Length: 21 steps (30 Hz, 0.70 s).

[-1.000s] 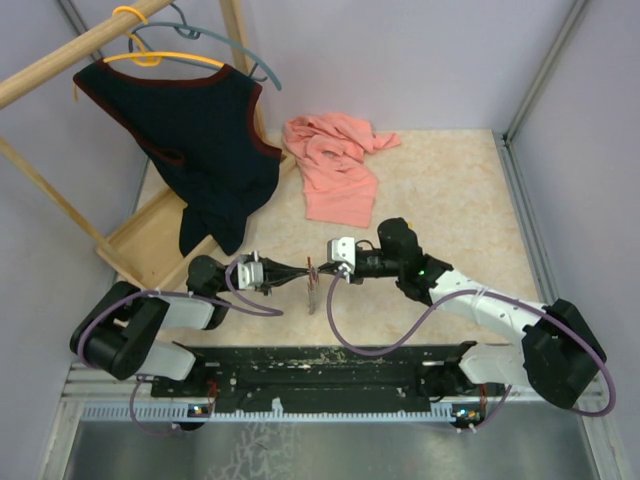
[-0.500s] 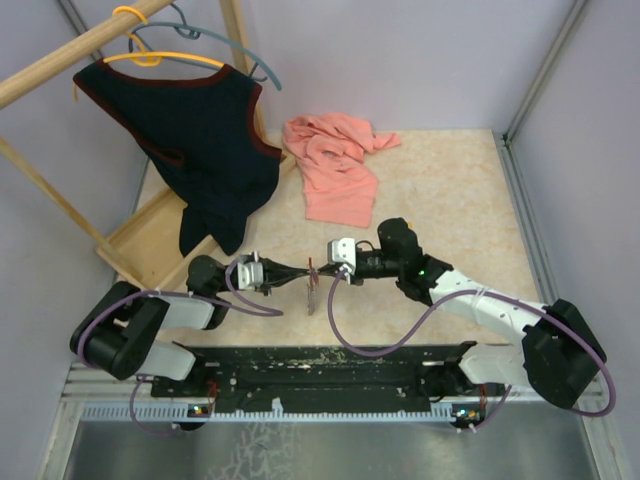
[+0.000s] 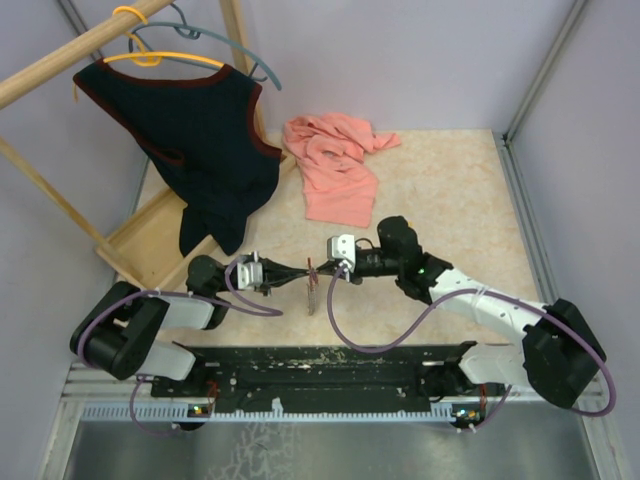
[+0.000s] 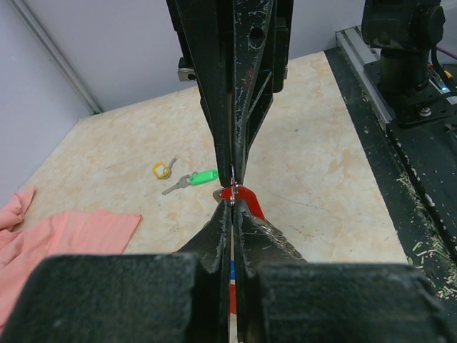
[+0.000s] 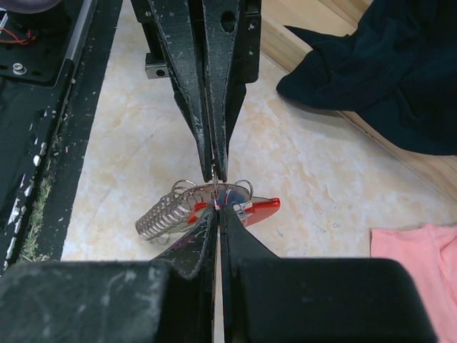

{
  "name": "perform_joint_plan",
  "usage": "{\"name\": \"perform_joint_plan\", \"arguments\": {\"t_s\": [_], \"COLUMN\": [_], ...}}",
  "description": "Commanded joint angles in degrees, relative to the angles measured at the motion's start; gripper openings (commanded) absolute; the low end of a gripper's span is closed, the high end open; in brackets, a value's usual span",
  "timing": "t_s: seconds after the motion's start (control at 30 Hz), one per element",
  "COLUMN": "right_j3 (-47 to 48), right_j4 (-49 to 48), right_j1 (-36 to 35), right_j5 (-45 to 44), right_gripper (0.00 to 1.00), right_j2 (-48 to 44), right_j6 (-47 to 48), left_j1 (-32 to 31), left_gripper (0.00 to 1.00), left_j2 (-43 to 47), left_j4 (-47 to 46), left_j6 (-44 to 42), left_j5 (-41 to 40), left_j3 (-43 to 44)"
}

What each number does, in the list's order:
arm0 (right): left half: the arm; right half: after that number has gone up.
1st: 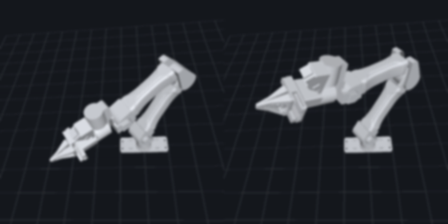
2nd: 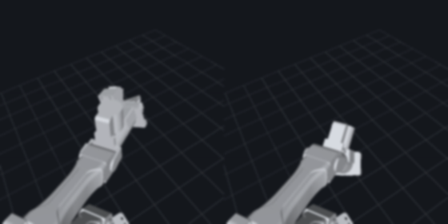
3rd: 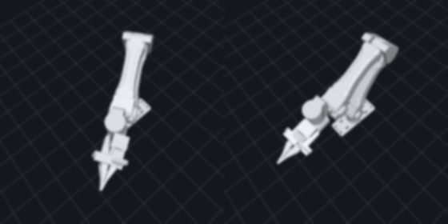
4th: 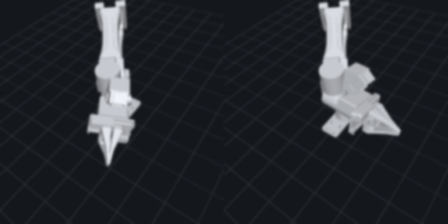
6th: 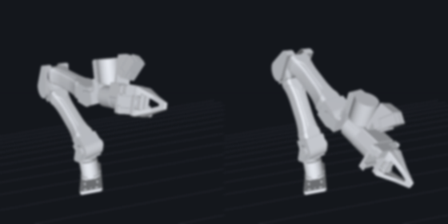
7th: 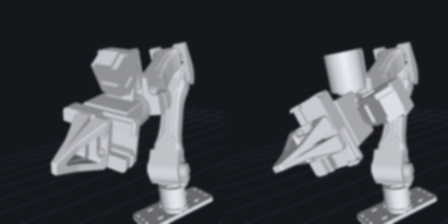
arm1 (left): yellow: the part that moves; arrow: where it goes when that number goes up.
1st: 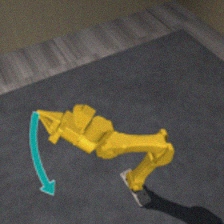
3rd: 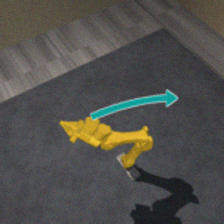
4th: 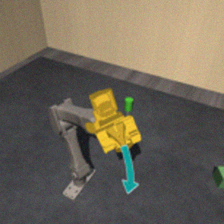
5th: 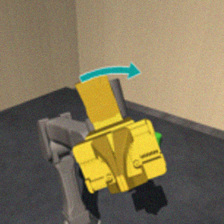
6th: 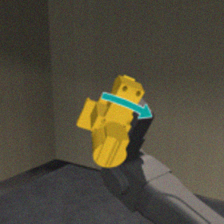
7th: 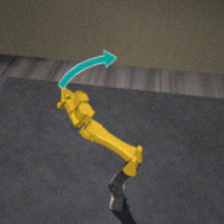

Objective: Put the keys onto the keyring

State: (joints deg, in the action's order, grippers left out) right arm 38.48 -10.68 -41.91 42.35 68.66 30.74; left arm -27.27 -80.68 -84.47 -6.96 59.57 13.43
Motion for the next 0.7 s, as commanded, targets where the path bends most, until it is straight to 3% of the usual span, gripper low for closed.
{"name": "perform_joint_plan", "arguments": {"t_s": [0.0, 0.3, 0.67], "right_j3": [3.5, 4.9, 1.4], "right_j4": [-3.5, -0.5, -0.5], "right_j1": [-1.0, -2.0, -3.3], "right_j5": [2.6, 0.8, -6.4], "right_gripper": [0.00, 0.00, 0.00], "right_j2": [0.0, 1.2, -2.0], "right_j6": [-0.8, 1.0, 7.8], "left_j1": [-0.2, -0.2, -0.2], "left_gripper": [0.00, 0.00, 0.00], "left_j2": [-0.2, 0.3, 4.3], "left_j4": [-2.5, -2.7, 3.4], "left_j6": [1.2, 1.3, 6.5], "left_j5": [1.5, 0.1, -9.3], "left_j3": [1.5, 1.3, 0.9]}}
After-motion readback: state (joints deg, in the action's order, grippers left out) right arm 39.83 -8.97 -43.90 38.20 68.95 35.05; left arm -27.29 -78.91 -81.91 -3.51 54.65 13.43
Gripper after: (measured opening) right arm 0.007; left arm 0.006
